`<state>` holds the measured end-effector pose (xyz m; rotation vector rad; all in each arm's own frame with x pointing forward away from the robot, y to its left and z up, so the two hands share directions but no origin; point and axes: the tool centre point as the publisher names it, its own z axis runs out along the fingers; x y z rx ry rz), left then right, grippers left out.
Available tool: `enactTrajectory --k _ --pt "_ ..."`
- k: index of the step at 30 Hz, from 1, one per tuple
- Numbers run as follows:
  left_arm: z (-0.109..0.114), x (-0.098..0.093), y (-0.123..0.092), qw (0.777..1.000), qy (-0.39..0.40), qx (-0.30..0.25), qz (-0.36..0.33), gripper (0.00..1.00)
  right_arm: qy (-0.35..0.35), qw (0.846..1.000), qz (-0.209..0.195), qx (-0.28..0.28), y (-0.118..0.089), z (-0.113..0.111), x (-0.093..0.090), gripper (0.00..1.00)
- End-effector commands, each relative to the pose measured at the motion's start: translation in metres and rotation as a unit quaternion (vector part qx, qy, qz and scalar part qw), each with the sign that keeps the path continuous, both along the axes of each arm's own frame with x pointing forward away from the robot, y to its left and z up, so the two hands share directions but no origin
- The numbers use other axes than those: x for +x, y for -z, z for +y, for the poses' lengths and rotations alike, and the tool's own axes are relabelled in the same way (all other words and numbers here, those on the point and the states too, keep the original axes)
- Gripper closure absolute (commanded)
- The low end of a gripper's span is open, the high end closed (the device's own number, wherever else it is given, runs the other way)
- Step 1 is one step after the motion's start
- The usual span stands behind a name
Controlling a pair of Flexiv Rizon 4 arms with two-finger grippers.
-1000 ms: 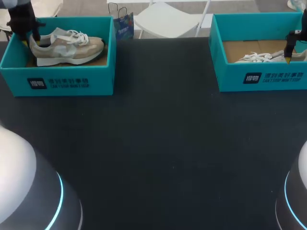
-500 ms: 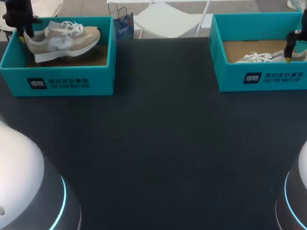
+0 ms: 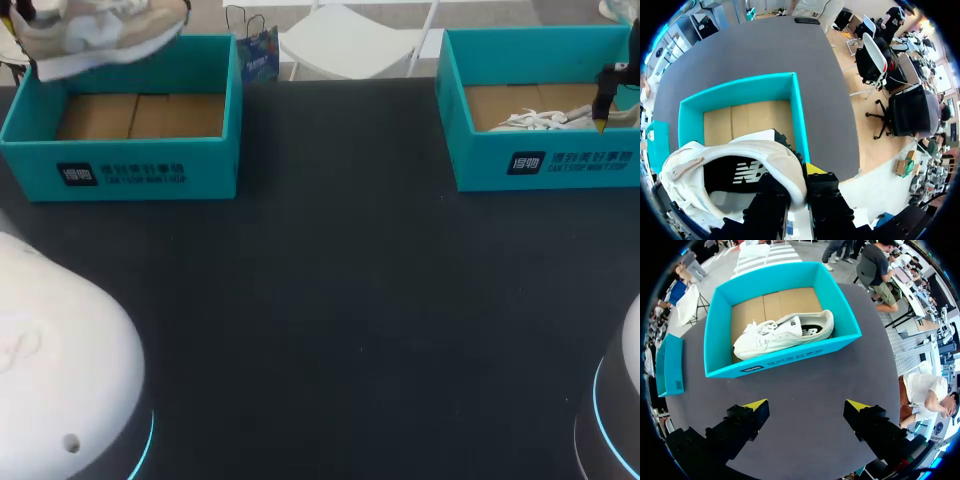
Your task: Take the shoe out of the shoebox, open the shoe tongue, remove and reinsert the insole, then place the shoe into the shoebox
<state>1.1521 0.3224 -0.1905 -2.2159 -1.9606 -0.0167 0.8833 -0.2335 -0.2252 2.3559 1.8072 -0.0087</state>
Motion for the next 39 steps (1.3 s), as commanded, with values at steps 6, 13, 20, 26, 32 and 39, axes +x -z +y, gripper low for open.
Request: enactTrajectory --k 6,13,20,26,32,39 --pt "-0.004 -0.027 -0.081 0.999 0.003 0.001 -0.05 1.0 0.0 1.0 0.0 0.0 0.0 0.0 0.0 0.0" --pt "-0.004 -0.027 -0.081 0.999 0.003 0.001 -0.05 1.0 0.0 1.0 0.0 0.0 0.0 0.0 0.0 0.0" --pt "-0.004 -0.027 -0.081 0.999 0.003 0.001 -0.05 1.0 0.0 1.0 0.0 0.0 0.0 0.0 0.0 0.0" --pt "-0.017 -0.041 -0.081 0.998 0.013 0.004 -0.057 1.0 0.0 1.0 0.0 0.0 0.0 0.0 0.0 0.0" --pt "-0.045 -0.083 -0.09 0.997 0.021 0.001 -0.073 1.0 0.0 1.0 0.0 0.0 0.0 0.0 0.0 0.0" --pt "-0.075 -0.131 -0.094 0.996 -0.007 0.033 -0.082 1.0 0.0 1.0 0.0 0.0 0.0 0.0 0.0 0.0"
